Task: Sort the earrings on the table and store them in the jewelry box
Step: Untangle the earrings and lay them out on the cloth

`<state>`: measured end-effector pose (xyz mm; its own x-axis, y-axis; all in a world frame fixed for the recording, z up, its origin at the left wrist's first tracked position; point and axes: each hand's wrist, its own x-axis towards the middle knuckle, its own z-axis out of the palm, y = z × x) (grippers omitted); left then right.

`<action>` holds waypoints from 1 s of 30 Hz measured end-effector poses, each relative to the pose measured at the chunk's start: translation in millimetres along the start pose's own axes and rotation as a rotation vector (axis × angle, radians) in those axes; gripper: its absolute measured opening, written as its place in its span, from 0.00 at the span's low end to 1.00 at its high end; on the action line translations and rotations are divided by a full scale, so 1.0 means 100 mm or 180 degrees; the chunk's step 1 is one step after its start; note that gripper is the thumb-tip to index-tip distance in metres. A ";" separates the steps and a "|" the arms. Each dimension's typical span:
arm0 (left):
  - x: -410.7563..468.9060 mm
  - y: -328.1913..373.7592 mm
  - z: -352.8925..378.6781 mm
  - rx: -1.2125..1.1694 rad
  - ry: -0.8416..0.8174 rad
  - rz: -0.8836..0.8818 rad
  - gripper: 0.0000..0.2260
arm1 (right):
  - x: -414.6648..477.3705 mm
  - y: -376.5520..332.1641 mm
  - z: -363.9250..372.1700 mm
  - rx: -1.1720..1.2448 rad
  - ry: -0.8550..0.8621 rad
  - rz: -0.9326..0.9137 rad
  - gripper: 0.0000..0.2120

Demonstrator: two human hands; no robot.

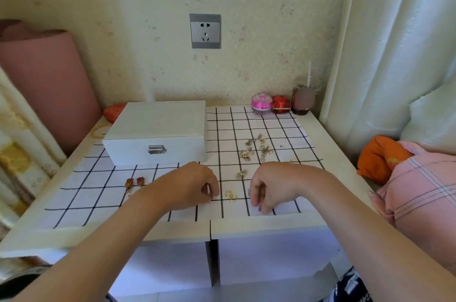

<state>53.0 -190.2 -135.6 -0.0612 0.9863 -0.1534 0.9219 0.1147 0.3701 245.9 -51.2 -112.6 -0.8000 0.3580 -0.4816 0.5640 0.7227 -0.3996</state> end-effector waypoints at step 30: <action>1.34 0.11 -0.11 0.0391 0.0323 -0.0233 0.16 | 0.99 0.53 -0.49 -0.0442 0.1807 0.0030 0.06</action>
<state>51.0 -55.9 -141.7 -0.1623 0.9835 -0.0803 0.9530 0.1773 0.2457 186.7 51.1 -142.9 -0.8012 0.5979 0.0240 0.5702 0.7749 -0.2728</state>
